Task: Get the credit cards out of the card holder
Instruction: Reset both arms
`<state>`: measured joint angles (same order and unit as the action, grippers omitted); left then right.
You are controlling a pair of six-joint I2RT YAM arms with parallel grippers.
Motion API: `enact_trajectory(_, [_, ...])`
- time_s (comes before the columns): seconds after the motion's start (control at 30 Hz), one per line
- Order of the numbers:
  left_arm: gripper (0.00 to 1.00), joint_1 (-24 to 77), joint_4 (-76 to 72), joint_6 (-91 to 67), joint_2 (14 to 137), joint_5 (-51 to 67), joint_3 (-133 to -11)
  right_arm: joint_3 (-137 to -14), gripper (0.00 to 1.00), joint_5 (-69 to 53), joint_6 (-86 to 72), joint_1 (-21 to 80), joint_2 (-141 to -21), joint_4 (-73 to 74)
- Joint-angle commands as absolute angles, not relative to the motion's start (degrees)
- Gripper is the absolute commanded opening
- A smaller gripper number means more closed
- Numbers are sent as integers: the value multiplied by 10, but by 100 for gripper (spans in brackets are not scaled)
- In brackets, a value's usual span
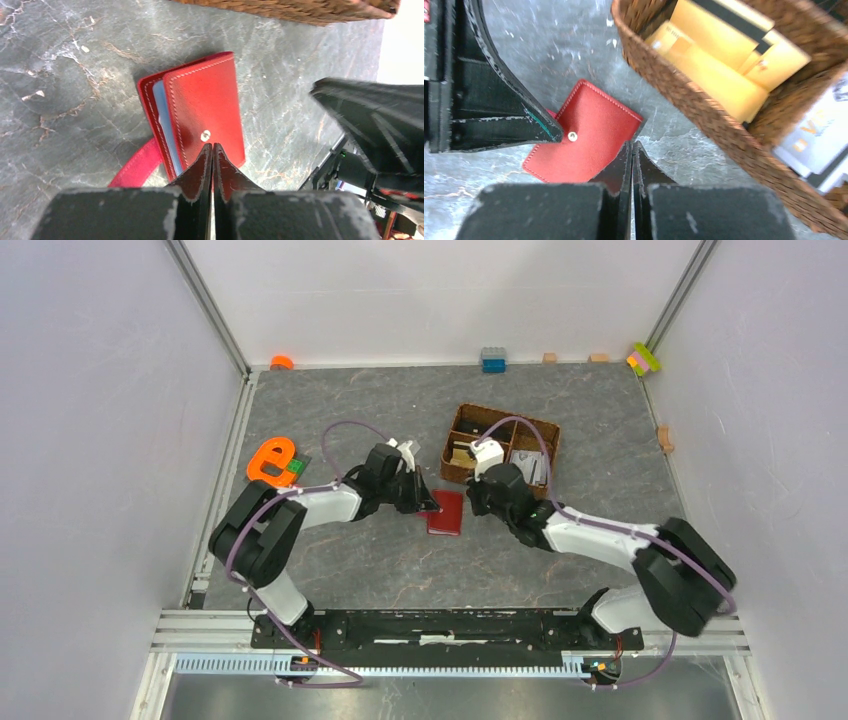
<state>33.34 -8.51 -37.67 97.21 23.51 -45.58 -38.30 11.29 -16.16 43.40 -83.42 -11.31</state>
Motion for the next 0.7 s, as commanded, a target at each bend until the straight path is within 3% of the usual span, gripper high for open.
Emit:
enact_trajectory(0.0, [6, 334, -143, -363, 905, 235, -428, -347, 0, 171, -150, 433, -736, -161])
enact_trajectory(0.13, [10, 333, -154, -355, 843, 211, -404, -298, 1, 261, -134, 433, -639, -173])
enact_trajectory(0.3, [24, 333, -149, -326, 736, 128, -361, -223, 25, 386, -64, 433, -532, -220])
enact_trajectory(0.37, [38, 333, -149, -311, 694, 82, -343, -195, 65, 428, -43, 433, -492, -241])
enact_trajectory(0.4, [45, 333, -149, -305, 674, 63, -334, -185, 94, 444, -42, 433, -478, -247])
enact_trajectory(0.5, [72, 333, -151, -282, 618, 3, -305, -150, 98, 481, -41, 429, -441, -276])
enact_trajectory(0.57, [99, 333, -169, -264, 587, -30, -280, -128, 98, 478, -10, 417, -422, -307])
enact_trajectory(0.67, [100, 333, -223, -231, 548, -34, -238, -113, 98, 446, 23, 371, -403, -330])
